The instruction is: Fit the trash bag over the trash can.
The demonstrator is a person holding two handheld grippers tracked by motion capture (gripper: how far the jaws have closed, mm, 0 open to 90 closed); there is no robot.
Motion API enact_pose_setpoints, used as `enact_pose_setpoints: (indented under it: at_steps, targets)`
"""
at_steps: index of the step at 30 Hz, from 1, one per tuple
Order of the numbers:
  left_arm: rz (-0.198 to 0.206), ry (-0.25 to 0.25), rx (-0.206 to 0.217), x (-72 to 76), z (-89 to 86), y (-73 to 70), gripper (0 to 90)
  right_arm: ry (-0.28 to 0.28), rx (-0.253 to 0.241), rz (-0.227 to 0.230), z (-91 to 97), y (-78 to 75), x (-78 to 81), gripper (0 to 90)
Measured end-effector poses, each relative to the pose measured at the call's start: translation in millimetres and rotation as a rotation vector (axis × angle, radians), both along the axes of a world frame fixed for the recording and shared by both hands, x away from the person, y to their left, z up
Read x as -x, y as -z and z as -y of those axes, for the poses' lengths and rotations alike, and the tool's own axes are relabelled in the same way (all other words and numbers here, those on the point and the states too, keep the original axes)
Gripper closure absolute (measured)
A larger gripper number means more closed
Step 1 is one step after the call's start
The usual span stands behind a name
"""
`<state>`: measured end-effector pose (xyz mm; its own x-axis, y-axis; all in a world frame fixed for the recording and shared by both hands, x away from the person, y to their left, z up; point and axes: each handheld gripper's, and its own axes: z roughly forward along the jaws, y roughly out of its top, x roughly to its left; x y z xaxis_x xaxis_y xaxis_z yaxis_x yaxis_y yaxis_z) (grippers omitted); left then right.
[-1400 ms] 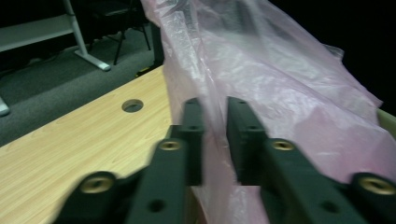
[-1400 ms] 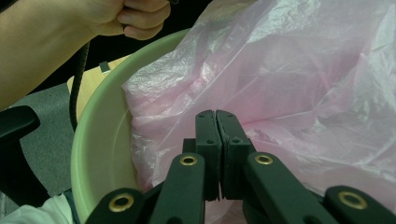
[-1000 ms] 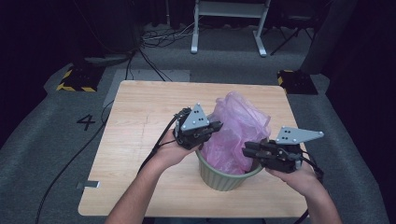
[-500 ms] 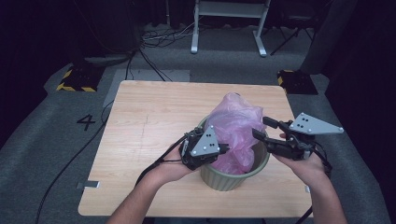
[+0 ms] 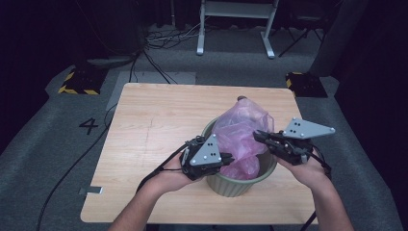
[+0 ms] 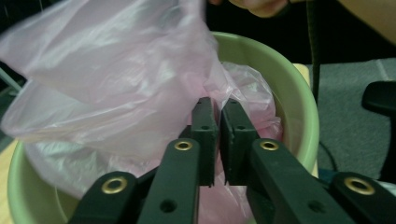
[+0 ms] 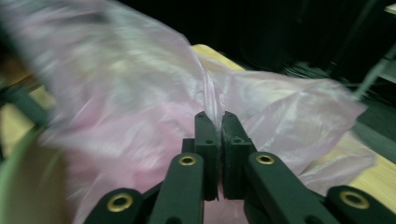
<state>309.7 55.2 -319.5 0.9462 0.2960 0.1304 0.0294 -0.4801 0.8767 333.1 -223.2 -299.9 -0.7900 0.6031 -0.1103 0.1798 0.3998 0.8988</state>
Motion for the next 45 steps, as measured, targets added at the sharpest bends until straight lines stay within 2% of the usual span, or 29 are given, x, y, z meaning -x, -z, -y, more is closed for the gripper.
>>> enact_pose_setpoints:
  at_steps: [2, 6, 7, 9, 12, 14, 16, 20, 23, 28, 30, 32, 36, 37, 38, 40, 42, 45]
  targets:
    - [-0.035, 0.005, 0.045, -3.0, -10.7, -3.9, 75.6, -0.054, -0.026, -0.011, 3.5, 5.0, 6.3, 88.5]
    - [-0.021, -0.024, 0.121, -5.1, -33.5, -23.1, 68.5, -0.081, -0.024, -0.019, 7.9, 11.3, 13.2, 88.3]
    - [-0.016, -0.039, 0.128, -5.7, -36.5, -27.3, 65.4, -0.086, -0.03, -0.022, 10.3, 12.3, 15.0, 88.2]
    - [-0.011, -0.086, 0.123, -9.5, -38.6, -33.2, 65.7, -0.09, -0.043, -0.028, 14.8, 13.5, 17.5, 87.4]
    - [-0.031, -0.12, 0.142, -19.7, -39.2, -36.1, 65.1, -0.112, -0.066, -0.023, 17.7, 15.1, 20.4, 85.1]
    - [-0.067, -0.125, 0.181, -31.9, -40.0, -37.4, 64.9, -0.111, -0.061, -0.017, 17.1, 16.7, 22.0, 85.2]
    - [-0.088, -0.152, 0.183, -43.9, -39.0, -38.1, 64.2, -0.116, -0.05, -0.022, 15.9, 18.2, 22.1, 85.7]
    - [-0.153, -0.13, 0.193, -64.9, -35.7, -37.5, 63.7, -0.126, -0.035, -0.02, 14.4, 19.5, 21.9, 86.5]
    - [-0.182, -0.124, 0.168, -76.4, -26.9, -34.6, 63.2, -0.134, -0.028, -0.02, 12.2, 22.0, 21.5, 86.7]
    - [-0.235, -0.162, 0.151, -87.1, -18.2, -26.1, 63.2, -0.147, -0.033, -0.024, 12.5, 25.8, 20.7, 86.7]
    - [-0.253, -0.163, 0.174, -88.8, -18.5, -24.7, 64.1, -0.152, -0.034, -0.027, 13.9, 26.4, 21.1, 86.7]
    - [-0.287, -0.143, 0.194, -90.3, -18.4, -23.8, 66.6, -0.157, -0.031, -0.024, 14.5, 26.8, 21.6, 86.6]
    - [-0.266, -0.102, 0.209, -85.0, -16.8, -21.7, 86.3, -0.146, -0.03, -0.021, 14.3, 26.0, 22.0, 84.7]
    - [-0.25, -0.066, 0.221, -81.7, -16.8, -20.0, 89.9, -0.142, -0.032, -0.024, 14.3, 25.8, 21.7, 83.7]
    - [-0.231, -0.041, 0.213, -78.6, -16.3, -19.1, 90.0, -0.134, -0.03, -0.02, 14.3, 25.7, 21.1, 81.2]
    - [-0.217, -0.021, 0.194, -72.8, -14.1, -17.3, 90.0, -0.114, -0.033, -0.014, 14.5, 25.2, 20.1, 70.3]
    - [-0.209, -0.012, 0.174, -66.3, -11.4, -15.7, 90.0, -0.096, -0.024, -0.005, 15.5, 24.1, 17.8, 66.7]
    - [-0.19, 0.016, 0.147, -55.1, -6.7, -13.5, 90.0, -0.071, -0.043, 0.001, 16.3, 21.1, 15.0, 61.0]
